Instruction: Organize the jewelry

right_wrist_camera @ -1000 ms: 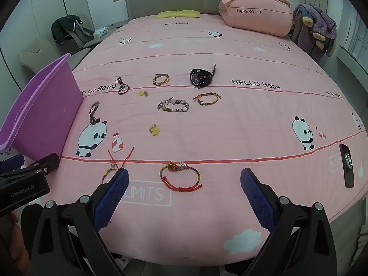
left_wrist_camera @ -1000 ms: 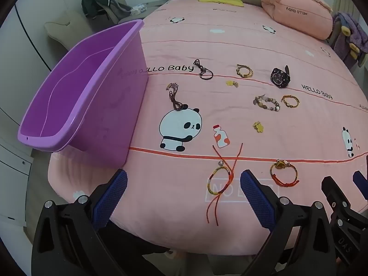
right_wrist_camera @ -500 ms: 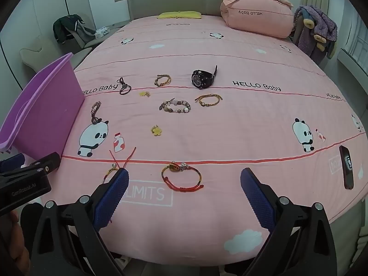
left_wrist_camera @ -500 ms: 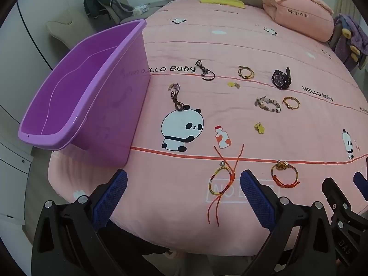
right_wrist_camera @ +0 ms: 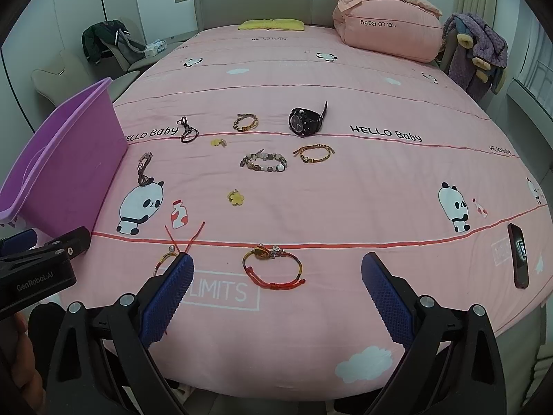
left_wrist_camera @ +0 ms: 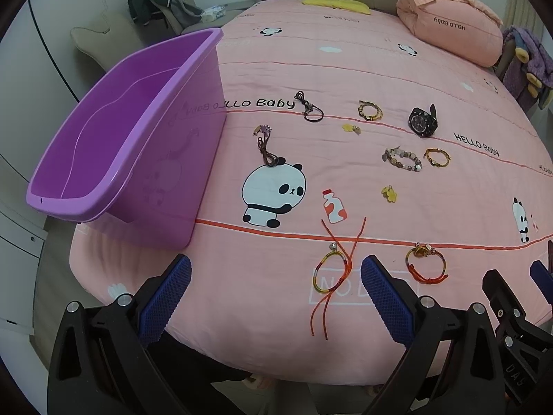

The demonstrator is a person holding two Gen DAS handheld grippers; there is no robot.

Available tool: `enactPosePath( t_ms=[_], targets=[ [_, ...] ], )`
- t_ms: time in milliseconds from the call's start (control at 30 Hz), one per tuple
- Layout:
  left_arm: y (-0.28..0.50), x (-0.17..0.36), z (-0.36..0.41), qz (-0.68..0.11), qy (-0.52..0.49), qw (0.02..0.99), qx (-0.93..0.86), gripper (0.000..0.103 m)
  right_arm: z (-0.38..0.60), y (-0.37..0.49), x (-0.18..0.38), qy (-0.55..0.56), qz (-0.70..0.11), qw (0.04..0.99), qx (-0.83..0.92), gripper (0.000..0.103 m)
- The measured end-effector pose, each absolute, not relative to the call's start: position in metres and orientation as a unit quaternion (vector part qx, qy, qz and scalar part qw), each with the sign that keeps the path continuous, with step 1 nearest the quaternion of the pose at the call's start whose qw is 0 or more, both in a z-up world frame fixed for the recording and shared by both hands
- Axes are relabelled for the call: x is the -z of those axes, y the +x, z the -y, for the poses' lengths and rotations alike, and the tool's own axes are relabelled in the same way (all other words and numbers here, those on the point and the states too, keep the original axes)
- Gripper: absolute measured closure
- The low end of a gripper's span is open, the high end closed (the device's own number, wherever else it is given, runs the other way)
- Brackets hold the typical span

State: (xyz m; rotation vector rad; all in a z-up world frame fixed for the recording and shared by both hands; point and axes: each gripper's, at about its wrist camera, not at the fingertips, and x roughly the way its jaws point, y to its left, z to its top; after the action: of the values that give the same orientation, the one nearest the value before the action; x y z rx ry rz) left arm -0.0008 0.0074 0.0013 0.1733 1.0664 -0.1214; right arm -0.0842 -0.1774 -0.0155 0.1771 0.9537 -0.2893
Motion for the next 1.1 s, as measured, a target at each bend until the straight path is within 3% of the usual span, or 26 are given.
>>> enactPosePath(
  t_ms=[1100],
  targets=[
    [-0.0017, -0.0026, -0.0078, -0.507, 0.081, 0.856, 0.057, 0.006, 0.1754, -0.0848, 0.0162, 0.086, -0.454, 0.877, 0.135, 0.010]
  ],
)
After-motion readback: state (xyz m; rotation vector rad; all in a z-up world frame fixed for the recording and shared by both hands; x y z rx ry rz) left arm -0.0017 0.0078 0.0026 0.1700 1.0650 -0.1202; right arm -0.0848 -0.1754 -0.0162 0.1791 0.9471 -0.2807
